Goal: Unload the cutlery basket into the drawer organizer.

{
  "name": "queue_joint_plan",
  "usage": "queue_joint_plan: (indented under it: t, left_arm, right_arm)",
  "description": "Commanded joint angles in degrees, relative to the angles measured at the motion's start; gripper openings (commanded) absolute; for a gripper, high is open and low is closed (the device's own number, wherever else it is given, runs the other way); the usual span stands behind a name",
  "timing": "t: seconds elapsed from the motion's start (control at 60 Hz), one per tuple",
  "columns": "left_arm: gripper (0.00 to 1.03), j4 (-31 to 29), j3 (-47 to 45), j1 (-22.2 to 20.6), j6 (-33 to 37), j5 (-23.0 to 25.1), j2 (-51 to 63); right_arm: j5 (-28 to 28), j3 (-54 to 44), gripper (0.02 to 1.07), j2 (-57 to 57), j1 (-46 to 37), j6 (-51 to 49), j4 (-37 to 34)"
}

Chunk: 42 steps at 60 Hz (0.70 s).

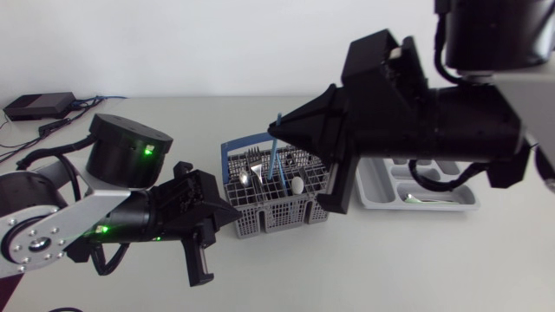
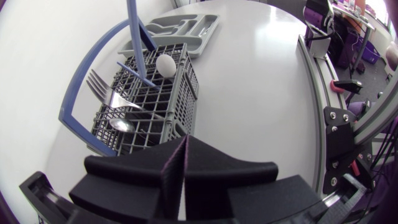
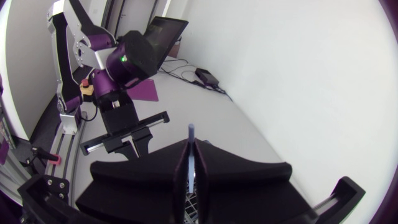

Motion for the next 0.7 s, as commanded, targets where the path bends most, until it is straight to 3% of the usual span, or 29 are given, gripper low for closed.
queue_joint_plan:
  t: [0.0, 0.15, 0.333, 0.433, 0.683]
  left_arm:
    - [0.15, 0.26, 1.20, -0.23, -1.21, 0.23, 0.68]
    - [0.15, 0.17, 1.64, -0.50, -1.30, 0.23, 0.33]
    - [0.15, 0.26, 1.64, -1.11, -1.30, 0.23, 0.24]
    - [0.15, 0.26, 1.73, -1.46, -1.39, 0.23, 0.15]
    - [0.15, -0.09, 1.73, -1.46, -1.65, 0.23, -0.46]
  right_arm:
    - [1.30, 1.22, 0.08, -3.28, 0.31, 1.69, -2.54]
    - [1.04, -0.36, 0.08, -8.99, -5.14, 1.43, -8.34]
    - [-8.89, -1.94, 0.08, -10.58, -25.44, -0.50, -14.50]
    - [-10.47, -2.29, 0.08, -7.50, -33.35, -1.56, -15.11]
    - [-10.39, 3.33, 0.08, 9.81, -41.52, 1.08, -12.65]
